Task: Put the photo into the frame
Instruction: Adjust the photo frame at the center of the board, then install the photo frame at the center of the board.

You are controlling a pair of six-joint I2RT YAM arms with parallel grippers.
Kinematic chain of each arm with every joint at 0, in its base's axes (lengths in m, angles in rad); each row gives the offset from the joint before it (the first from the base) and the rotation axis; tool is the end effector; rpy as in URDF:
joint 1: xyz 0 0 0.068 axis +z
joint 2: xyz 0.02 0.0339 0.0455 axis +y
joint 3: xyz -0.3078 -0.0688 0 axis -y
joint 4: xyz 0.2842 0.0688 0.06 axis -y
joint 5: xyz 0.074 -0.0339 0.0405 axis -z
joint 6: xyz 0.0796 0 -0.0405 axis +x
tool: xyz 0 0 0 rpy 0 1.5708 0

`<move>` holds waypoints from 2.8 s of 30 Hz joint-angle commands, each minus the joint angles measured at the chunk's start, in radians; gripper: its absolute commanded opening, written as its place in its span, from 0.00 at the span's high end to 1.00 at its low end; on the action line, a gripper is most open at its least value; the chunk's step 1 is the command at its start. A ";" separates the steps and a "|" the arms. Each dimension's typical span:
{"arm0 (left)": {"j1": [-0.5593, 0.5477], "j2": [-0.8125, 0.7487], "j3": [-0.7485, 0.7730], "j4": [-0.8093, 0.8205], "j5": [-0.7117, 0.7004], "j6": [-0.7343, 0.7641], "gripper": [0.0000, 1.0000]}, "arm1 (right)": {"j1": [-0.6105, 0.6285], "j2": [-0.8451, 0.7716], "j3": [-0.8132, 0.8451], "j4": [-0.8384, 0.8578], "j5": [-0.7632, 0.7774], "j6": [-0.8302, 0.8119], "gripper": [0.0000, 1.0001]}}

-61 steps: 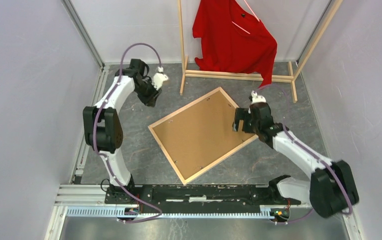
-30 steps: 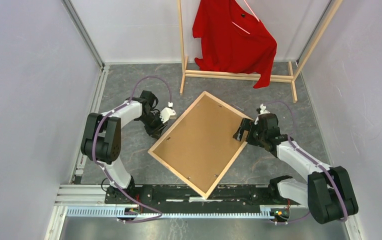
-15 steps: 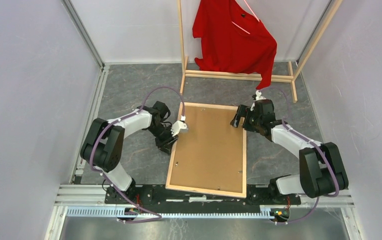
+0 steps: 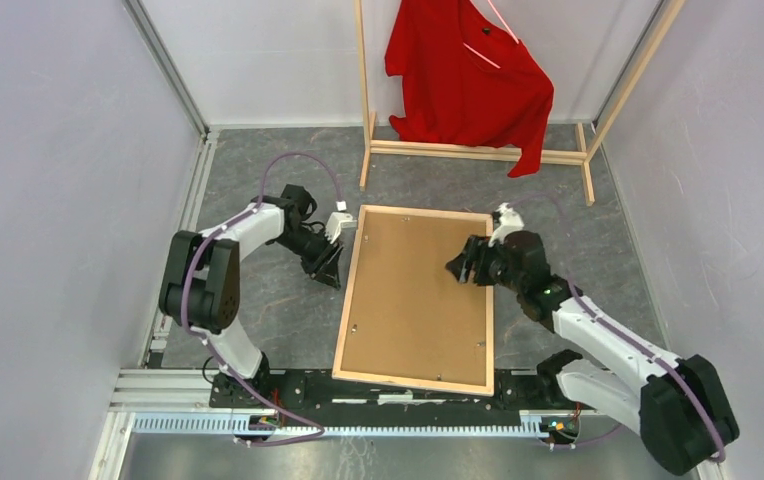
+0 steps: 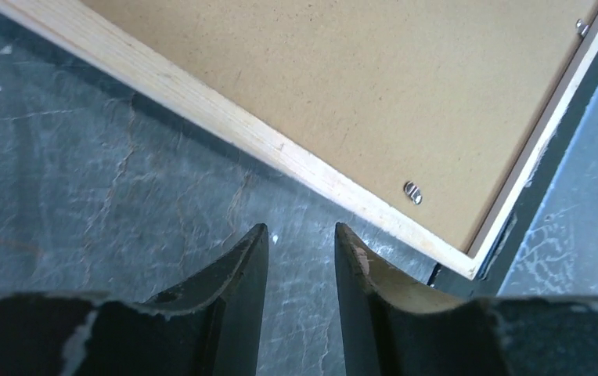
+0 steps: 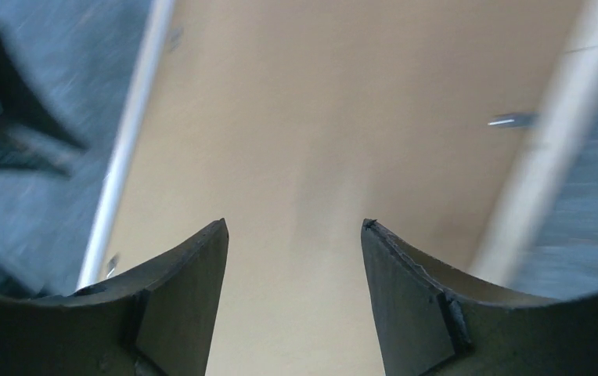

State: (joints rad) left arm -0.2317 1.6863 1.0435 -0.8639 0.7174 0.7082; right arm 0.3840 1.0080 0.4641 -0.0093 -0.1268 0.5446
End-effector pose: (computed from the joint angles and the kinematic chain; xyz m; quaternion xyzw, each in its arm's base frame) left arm 0.3067 -0.1261 0.1632 0.4338 0.8293 -0.3339 0.1120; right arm 0.2374 0.1068 0.1977 0.0391 0.8712 0.2672 0.4099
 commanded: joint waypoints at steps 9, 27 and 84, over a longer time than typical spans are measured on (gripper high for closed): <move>-0.026 0.171 0.039 0.039 0.097 -0.113 0.61 | 0.537 0.197 -0.022 0.378 0.029 0.164 0.32; -0.034 0.179 0.033 0.059 0.047 -0.124 0.70 | 0.725 0.620 0.246 0.459 -0.062 0.163 0.44; -0.063 0.168 0.030 0.073 -0.016 -0.119 0.85 | 0.740 0.798 0.306 0.500 -0.087 0.198 0.72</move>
State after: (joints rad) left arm -0.2771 1.8503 1.0672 -0.8814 0.7612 0.5922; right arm 1.1233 1.7893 0.7441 0.4778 -0.1993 0.7547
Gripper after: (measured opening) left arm 0.153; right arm 0.283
